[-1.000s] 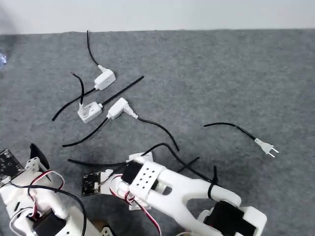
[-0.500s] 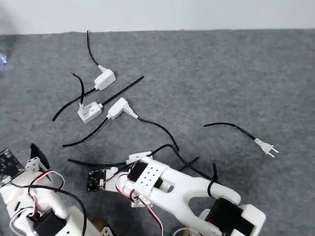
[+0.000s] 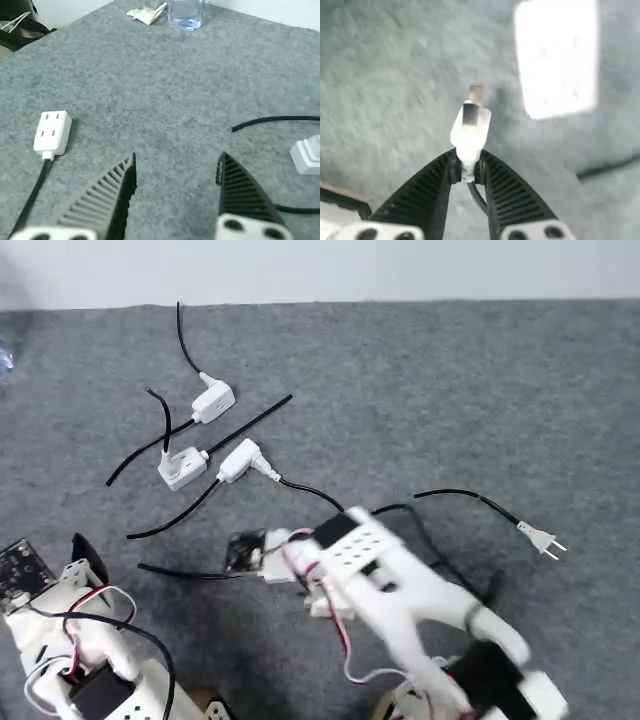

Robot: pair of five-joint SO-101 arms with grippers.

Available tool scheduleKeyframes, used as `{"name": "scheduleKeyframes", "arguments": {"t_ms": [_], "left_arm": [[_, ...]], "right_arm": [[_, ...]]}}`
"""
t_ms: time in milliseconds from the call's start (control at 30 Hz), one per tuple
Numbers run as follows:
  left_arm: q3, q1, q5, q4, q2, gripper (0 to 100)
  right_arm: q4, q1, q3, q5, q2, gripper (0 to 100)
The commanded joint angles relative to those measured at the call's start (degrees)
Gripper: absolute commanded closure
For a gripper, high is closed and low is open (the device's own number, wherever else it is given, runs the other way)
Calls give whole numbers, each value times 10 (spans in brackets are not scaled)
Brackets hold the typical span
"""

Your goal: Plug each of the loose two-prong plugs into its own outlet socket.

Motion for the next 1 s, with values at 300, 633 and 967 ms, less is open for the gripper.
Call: {"name": "scheduleKeyframes", "arguments": {"t_ms": [300,633,967], "left_arm": [[-4,10,-4,-16,-8,754],[-4,10,-4,-16,-8,754],[10,10,-4,-33,-8,754]], "right_arm": [[1,124,40,84,-104,991],[-74,187,82,127,-16,989],[-30,174,71,128,7,723]]}}
